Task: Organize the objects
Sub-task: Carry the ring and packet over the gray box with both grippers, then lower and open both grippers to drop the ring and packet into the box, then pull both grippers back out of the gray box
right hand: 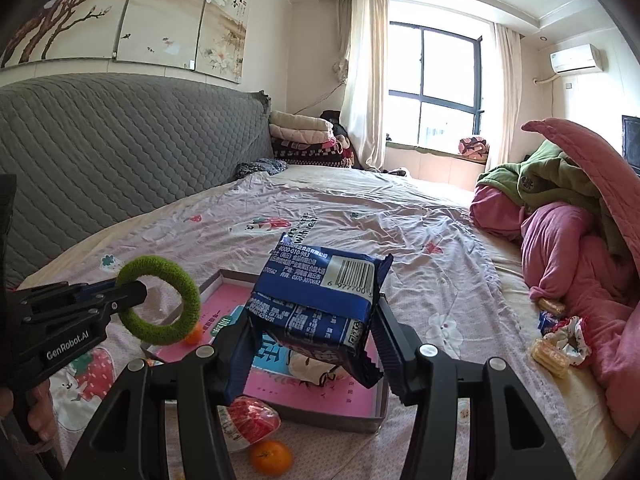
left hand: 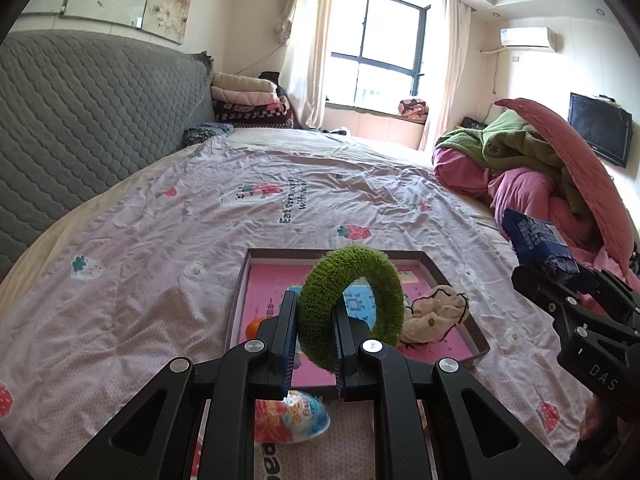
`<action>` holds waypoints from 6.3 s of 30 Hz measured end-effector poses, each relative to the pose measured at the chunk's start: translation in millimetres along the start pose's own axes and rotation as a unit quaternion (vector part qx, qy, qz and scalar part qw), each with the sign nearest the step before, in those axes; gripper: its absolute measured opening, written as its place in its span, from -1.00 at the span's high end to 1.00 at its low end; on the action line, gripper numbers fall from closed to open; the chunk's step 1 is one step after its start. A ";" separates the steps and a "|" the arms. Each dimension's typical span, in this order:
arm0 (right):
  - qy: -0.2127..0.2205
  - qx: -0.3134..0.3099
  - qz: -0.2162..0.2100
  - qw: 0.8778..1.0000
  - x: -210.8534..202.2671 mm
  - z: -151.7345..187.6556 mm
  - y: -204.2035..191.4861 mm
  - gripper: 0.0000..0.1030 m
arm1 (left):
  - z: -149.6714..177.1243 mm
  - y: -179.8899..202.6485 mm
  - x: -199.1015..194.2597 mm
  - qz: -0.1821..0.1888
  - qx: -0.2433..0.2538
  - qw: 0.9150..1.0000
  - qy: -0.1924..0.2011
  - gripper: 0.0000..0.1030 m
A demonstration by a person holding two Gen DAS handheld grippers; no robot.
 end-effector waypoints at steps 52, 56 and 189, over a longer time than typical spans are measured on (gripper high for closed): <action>-0.191 -0.056 -0.034 0.979 119.9 84.3 -11.2 -0.06 | 46.2 -8.4 127.4 0.017 -0.015 0.995 -0.101 0.70; -0.198 -0.054 -0.038 0.978 122.9 87.3 -11.4 -0.07 | 48.1 -8.3 132.6 0.018 -0.017 0.994 -0.107 0.70; -0.104 -0.001 -0.061 0.993 29.8 51.8 0.5 -0.41 | 63.8 17.2 12.4 -0.015 0.007 0.995 -0.101 -0.28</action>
Point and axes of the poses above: each gripper's, at about its wrist camera, not at the fingertips, and x roughly the way its jaws point, y to its right, z to its underside, the point moved 6 cm from there along x, roughly the way its jaws point, and after that the axes turned 9 degrees about z, right-handed, at the moved point
